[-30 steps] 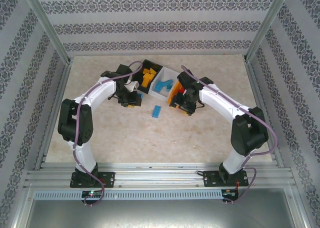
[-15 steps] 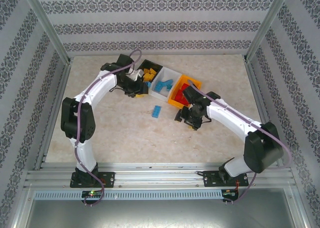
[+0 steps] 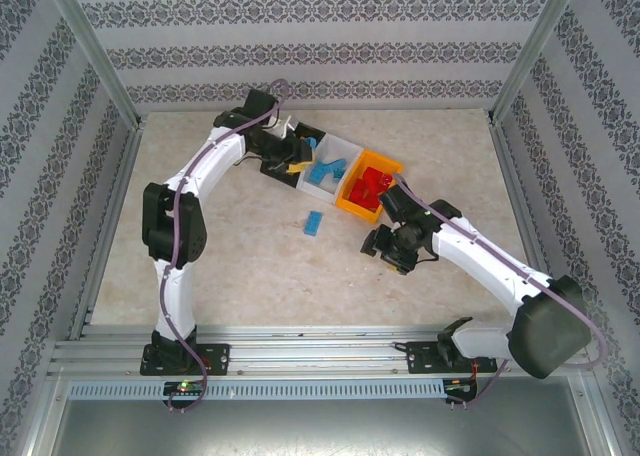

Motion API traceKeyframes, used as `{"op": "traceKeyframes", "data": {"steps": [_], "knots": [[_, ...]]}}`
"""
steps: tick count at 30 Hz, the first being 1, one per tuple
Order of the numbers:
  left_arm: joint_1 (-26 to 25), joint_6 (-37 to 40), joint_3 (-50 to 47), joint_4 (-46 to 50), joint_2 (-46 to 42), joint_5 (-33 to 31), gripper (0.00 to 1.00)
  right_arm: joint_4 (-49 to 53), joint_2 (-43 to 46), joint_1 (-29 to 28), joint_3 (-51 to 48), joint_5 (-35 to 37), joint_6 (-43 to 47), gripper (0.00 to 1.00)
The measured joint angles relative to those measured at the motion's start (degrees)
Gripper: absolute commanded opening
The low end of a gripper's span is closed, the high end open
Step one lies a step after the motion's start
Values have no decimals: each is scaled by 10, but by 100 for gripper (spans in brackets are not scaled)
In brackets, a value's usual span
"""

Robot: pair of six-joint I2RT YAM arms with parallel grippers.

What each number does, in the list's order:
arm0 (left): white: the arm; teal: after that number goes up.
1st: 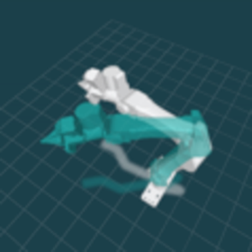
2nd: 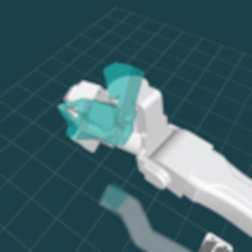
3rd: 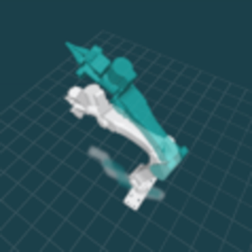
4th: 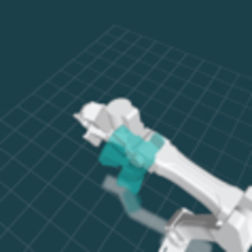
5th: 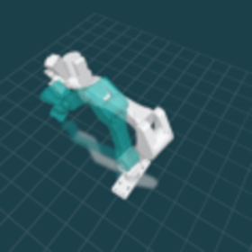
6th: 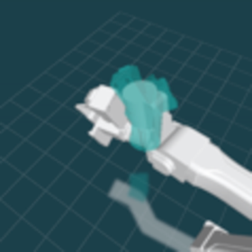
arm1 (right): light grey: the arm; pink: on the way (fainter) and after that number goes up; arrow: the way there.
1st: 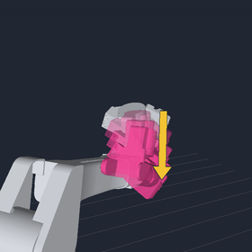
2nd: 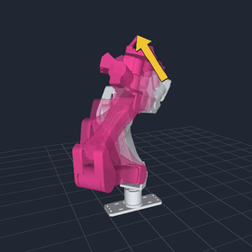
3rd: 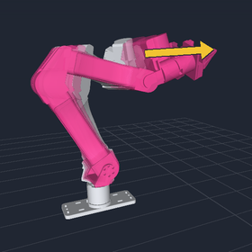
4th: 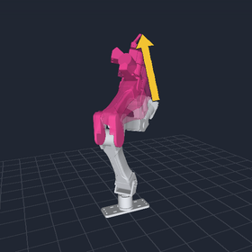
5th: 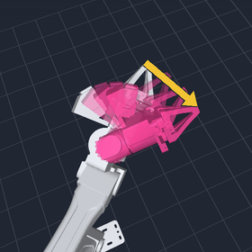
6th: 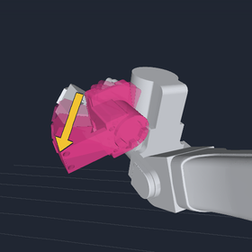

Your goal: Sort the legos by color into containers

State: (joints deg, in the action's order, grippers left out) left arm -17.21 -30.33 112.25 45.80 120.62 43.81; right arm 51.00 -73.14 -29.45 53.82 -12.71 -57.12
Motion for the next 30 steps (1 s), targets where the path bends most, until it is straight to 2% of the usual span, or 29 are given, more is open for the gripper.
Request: {"op": "traceKeyframes", "data": {"steps": [9, 25, 27, 30], "knots": [[-19, -39, 88, -20, 55, 10, 29, 9, 45, 28, -31, 2, 0, 62], [-42, -68, 211, -27, 147, 10, 29, 10, 23, 50, -37, -9, 21, 63], [-45, -68, 219, -24, 155, 9, 30, 10, 24, 54, -39, -11, 22, 63], [-45, -68, 235, -14, 164, 6, 38, 8, 36, 57, -52, -13, 22, 63]]}}
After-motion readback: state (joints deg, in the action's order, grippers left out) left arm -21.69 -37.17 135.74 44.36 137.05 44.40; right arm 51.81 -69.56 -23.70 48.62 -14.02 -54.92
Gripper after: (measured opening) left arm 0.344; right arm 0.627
